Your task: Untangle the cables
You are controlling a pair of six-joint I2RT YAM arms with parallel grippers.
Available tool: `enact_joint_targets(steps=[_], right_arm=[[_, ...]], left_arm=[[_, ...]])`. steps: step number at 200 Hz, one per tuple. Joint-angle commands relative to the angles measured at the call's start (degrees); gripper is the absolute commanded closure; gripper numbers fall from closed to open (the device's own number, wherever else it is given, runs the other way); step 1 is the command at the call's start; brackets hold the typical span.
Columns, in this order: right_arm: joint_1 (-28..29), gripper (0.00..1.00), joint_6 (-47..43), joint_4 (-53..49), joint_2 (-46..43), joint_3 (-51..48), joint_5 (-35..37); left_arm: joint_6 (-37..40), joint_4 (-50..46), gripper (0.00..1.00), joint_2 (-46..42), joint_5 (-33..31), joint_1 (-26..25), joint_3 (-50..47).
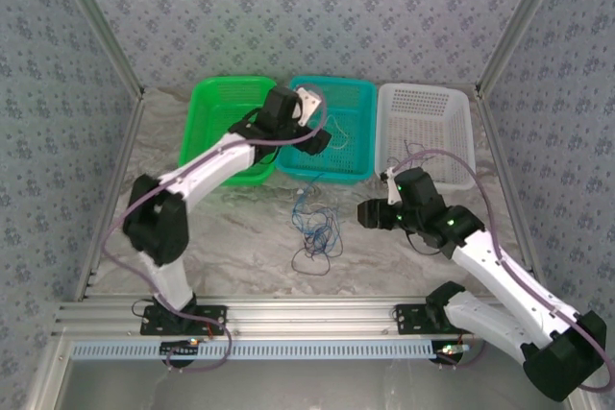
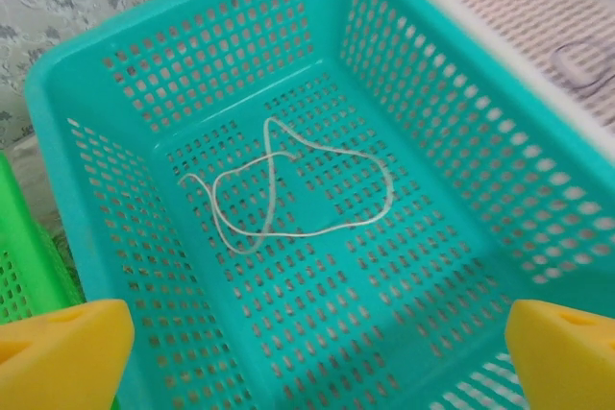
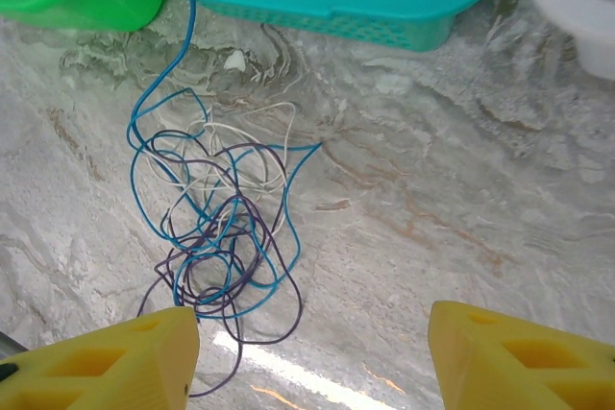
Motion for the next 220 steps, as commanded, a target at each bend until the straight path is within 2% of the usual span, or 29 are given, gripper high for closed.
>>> enact_joint_targets(steps=[1,29,55,86,143,174,220], right_arm=[[1.37,0.34,1.46,5.67,0.11,-1.03,0.21],[1.72,0.33,1.59,7.32,0.25,-2.95,0.59],[1.81,0.33,2.14,8.55,-0.2,-4.81,0.7],[1.81,0.32,3.22,9.93,-1.55,-6.33,0.68],[1.8,0.31,3.04,7.11,-5.03,-7.18,1.93],[1.46,0.31,3.04,6.9,-5.66,-7.48,2.17],[1.21,0.3,2.86,7.28,-5.24,-7.85,2.09]], left_arm=[[-4.38,7.73,0.01,-8.81,3.41,0.11,-7.93],[-6.18,7.37,0.04,-14.97,5.78,-1.04,-17.48],[-6.57,6.14,0.08,-15.52,6.87,-2.93,-22.35],[-9.1,5.98,0.17,-10.91,9.21,-3.48,-22.23],[-12.59,6.64,0.24,-4.35,8.77,-4.58,-21.04],[-12.5,5.97,0.24,-4.32,6.35,-6.13,-21.33],[-13.37,6.4,0.21,-9.68,2.17,-6.98,-23.1]])
